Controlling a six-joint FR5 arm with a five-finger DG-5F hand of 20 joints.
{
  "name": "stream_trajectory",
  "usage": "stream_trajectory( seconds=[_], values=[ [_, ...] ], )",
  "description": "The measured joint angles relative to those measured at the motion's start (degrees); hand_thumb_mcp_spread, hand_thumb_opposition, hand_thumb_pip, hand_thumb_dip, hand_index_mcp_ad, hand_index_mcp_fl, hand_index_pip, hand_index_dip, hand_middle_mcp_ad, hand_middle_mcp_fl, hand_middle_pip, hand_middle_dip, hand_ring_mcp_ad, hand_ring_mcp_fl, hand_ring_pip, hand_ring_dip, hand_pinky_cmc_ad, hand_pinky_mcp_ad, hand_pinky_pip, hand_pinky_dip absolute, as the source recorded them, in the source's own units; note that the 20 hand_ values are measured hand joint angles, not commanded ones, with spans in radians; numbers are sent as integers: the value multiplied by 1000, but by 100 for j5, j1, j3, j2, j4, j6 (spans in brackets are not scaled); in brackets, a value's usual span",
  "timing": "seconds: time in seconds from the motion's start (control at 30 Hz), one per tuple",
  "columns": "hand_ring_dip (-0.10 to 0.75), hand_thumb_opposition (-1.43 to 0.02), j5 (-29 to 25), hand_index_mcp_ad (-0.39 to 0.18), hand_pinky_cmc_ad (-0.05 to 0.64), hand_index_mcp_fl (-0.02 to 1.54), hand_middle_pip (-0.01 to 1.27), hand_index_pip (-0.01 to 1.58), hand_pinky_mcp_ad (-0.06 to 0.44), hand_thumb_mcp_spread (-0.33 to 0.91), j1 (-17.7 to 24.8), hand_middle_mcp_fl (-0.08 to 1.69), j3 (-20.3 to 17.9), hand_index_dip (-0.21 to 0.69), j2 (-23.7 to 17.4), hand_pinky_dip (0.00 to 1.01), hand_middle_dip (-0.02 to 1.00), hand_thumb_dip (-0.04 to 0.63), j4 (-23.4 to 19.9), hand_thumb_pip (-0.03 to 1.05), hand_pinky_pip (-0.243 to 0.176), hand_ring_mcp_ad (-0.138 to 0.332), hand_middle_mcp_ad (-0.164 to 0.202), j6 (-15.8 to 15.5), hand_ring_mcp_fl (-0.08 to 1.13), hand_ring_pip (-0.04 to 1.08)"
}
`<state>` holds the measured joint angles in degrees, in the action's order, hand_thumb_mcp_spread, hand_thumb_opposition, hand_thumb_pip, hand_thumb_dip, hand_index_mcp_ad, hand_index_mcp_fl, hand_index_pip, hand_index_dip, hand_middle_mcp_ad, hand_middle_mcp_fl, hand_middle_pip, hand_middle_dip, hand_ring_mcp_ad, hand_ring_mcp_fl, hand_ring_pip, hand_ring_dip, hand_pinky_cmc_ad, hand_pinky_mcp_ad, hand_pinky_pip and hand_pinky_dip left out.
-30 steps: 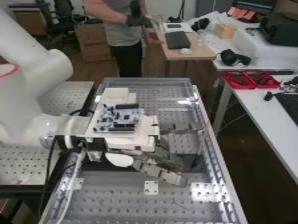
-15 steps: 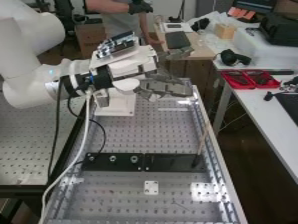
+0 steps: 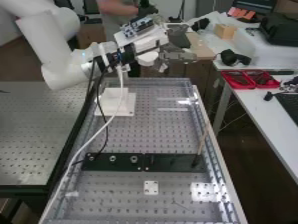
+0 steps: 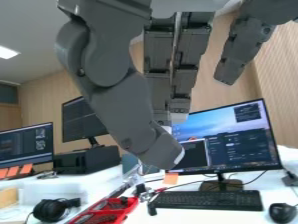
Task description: Grab the paper clip and place it in the clear container
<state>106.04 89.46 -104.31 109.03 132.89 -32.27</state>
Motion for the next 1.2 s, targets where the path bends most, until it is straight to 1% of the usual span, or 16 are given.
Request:
stream_trajectory(
  seconds=[0.13, 0.43, 0.77, 0.83, 0.93, 1.1, 1.2],
  values=[
    [560, -1129, -54, -215, 443, 155, 730, 136, 281, 805, 173, 946, 162, -182, 267, 157, 785, 328, 2, 658, 84, -24, -19, 80, 628, 101],
    [559, -1129, -304, -216, 443, 152, 730, 133, 279, 805, 362, 946, 412, -182, 796, 157, 785, 328, 167, 658, 84, -21, -17, 154, 628, 101],
    [559, -1129, -609, -216, 443, 152, 730, 133, 279, 805, 534, 946, 500, -182, 1057, 157, 785, 328, 190, 658, 84, -19, -16, 298, 628, 101],
    [559, -1129, -728, -216, 445, 152, 730, 133, 279, 805, 633, 946, 548, -182, 1164, 157, 785, 328, 192, 658, 84, -23, -16, 374, 628, 101],
    [559, -1129, -879, -215, 445, 152, 730, 133, 279, 805, 740, 946, 586, -182, 1250, 157, 789, 328, 171, 658, 84, -12, -14, 452, 628, 101],
    [559, -1129, -1122, -216, 445, 155, 730, 138, 279, 805, 925, 946, 651, -182, 1408, 157, 789, 328, 130, 658, 84, -12, -14, 516, 627, 101],
    [559, -1129, -1209, -215, 445, 155, 733, 138, 281, 805, 965, 949, 689, -182, 1469, 157, 782, 328, 144, 658, 84, -14, -14, 533, 627, 101]
  ],
)
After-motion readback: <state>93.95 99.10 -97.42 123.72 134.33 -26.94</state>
